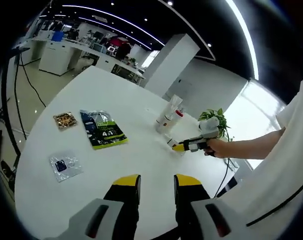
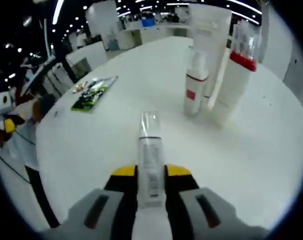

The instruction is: Arrange the skincare products in the storage area until every visible bottle or jar stands upright without overlapping.

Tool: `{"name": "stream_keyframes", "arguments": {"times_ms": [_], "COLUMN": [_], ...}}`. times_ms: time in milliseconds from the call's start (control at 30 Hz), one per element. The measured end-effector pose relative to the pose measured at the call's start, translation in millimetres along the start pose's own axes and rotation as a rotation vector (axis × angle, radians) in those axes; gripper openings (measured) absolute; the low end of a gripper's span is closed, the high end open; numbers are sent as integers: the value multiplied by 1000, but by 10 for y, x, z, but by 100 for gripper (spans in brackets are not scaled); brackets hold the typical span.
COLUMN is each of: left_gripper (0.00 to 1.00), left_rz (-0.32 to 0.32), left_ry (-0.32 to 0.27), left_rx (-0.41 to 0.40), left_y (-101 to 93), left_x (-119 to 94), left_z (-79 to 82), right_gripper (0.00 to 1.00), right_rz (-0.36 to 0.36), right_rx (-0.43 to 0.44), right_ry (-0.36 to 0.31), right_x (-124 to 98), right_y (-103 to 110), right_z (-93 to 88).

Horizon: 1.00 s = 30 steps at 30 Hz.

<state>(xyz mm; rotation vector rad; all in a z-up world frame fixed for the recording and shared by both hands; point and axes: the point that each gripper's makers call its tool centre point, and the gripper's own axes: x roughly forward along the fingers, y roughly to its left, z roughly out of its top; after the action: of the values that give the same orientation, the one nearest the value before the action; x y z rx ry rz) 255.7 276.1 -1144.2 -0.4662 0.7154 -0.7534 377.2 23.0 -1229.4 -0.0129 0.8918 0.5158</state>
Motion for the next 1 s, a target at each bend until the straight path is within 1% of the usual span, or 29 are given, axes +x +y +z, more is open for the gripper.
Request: {"name": "stream_keyframes", "arguments": {"times_ms": [67,100,133,167,233,300,367,400,433,467,500,533,567,600,667,700,733,767,800,867,900,933,1000], "left_gripper": [27,27,27,28,28,28,28,28,28,28,29,29,30,31,34,35,35,36,37,38,39,41,46], "left_rz": [-3,-7,-8,-20,-42,-49,-48,-53,-58,-62,-86,-109,-142,-146,-135,-139,-141,-154,-168,-195,-237,-244,-264], "left_ry": [-13,-29,-36,-64,-76,-83,-95,-121,-138,-153,-190,-214,-236,-240,-239,-254,-262,-264,-277,-295,-296,-303,-322], "left_rx": [-3,-24,-32,-51,-64,-64,-69,-98,-133,-157,-199,-230,-266,-276,-260,-264,-292,-341,-337,-326,-332,-335,-370], "left_y": [-6,-14,-18,-50,-99,-105,-98,-93,-98,-100,-131,-163,-204,-195,-177,-161,-150,-154,-166,-209,-273,-272,-288], "left_x": [17,29,31,43,56,66,67,67,67,63,54,45,28,9,-8,-10,-1,12,16,16,25,29,54], "left_z": [34,67,81,135,165,187,214,256,285,314,383,431,489,515,537,569,589,618,661,718,765,787,829], "right_gripper": [18,18,18,18,18,18,18,18,18,18,18,18,18,18,18,18,18,18,18,18,18,18,18], "right_rz": [56,87,94,136,180,230,302,347,362,408,432,456,474,507,543,581,591,602,631,641,659,670,692], "right_rx": [59,76,83,118,133,168,205,234,244,264,255,233,231,264,301,322,330,315,293,284,317,338,329], "right_ry": [-39,-55,-61,-92,-122,-153,-183,-199,-200,-227,-243,-251,-273,-291,-316,-321,-330,-342,-368,-383,-391,-395,-392], "right_x": [-20,-37,-44,-69,-86,-110,-141,-165,-174,-209,-227,-245,-263,-292,-332,-373,-401,-443,-493,-522,-556,-580,-654], "right_y": [201,309,344,499,651,827,1036,1166,1207,1349,1430,1513,1606,1710,1831,1933,1975,2030,2095,2133,2182,2210,2303], "right_z": [50,71,81,146,203,273,366,427,444,539,594,635,710,785,884,951,999,1060,1127,1163,1181,1190,1192]}}
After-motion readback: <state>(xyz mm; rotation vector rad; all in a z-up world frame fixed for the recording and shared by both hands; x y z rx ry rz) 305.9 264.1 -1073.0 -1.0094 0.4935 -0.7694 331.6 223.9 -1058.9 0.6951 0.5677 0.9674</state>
